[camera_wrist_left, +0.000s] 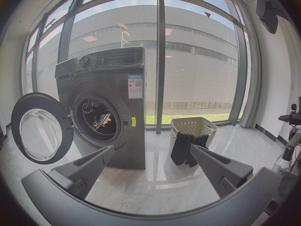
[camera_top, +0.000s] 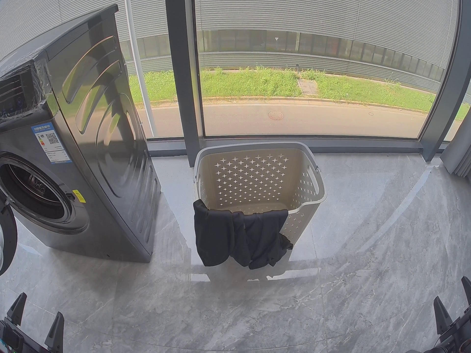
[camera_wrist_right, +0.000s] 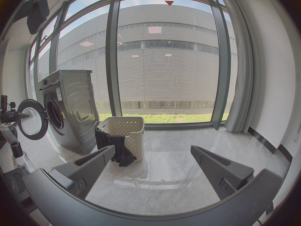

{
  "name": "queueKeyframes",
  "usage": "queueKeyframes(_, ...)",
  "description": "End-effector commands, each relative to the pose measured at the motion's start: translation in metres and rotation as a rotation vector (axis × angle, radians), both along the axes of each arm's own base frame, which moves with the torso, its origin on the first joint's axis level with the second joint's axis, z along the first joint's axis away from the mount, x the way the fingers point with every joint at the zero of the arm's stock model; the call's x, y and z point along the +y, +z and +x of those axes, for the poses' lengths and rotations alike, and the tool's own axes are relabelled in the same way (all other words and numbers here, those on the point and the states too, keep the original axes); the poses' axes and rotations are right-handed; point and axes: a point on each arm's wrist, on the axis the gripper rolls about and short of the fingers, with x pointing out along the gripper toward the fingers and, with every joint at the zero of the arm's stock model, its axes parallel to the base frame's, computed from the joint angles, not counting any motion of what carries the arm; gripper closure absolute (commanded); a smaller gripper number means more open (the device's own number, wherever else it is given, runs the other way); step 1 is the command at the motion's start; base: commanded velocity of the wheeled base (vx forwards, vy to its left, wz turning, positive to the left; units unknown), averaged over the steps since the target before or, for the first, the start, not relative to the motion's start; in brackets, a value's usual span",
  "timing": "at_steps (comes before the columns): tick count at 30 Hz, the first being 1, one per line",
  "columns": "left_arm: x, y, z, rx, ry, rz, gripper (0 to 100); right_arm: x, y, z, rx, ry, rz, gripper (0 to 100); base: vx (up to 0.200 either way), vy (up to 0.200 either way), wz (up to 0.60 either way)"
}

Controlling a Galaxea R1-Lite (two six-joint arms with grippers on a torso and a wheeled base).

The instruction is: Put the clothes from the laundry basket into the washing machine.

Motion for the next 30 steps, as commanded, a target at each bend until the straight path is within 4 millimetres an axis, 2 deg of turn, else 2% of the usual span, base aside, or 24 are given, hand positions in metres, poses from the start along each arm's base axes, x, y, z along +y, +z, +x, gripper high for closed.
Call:
queueKeyframes(1,0.0,-0.0044,-0.0002,-0.002,-0.002,0.001,0,0.0,-0.0053,0.0001,0.001,0.001,-0.001,0,0.0,0.0,0.0)
queueKeyframes(15,0.0,-0.0044,-0.0002,-0.002,-0.002,0.002,0,0.0,-0.0053,0.0001,0.001,0.001,-0.001,0,0.0,0.0,0.0)
queueKeyframes(21,0.0,-0.0044,-0.0002,-0.002,-0.002,0.002,0,0.0,-0.0055,-0.0002,0.009,0.001,-0.002,0,0.2,0.0,0.0)
queueKeyframes(30,0.0,-0.0044,-0.0002,-0.002,-0.002,0.001,0,0.0,-0.0053,0.0,0.004,0.001,-0.002,0,0.0,0.0,0.0)
